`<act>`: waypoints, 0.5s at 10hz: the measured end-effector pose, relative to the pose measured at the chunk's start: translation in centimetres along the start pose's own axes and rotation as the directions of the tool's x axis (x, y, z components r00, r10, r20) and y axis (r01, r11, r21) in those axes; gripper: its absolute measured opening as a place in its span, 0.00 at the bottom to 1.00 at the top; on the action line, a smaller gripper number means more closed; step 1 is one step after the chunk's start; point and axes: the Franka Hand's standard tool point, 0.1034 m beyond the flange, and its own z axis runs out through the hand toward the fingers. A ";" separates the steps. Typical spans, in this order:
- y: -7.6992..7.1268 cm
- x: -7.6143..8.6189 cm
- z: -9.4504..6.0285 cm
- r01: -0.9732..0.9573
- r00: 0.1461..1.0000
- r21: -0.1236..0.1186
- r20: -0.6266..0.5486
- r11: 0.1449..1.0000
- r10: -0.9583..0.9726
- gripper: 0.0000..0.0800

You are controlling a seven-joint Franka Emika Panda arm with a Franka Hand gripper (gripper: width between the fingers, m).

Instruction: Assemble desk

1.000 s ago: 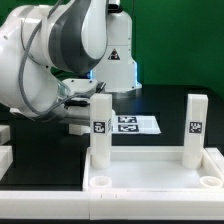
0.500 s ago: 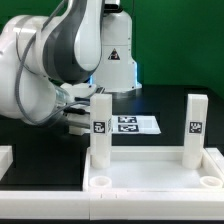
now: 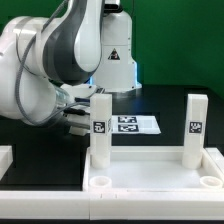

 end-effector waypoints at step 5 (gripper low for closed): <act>-1.2 -2.2 -4.0 0.036 0.999 0.025 -0.037 0.999 -0.035 0.36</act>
Offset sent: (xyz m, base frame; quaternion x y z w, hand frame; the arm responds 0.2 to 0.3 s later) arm 0.0269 -0.0097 0.0586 0.0214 -0.0046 -0.0203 0.9996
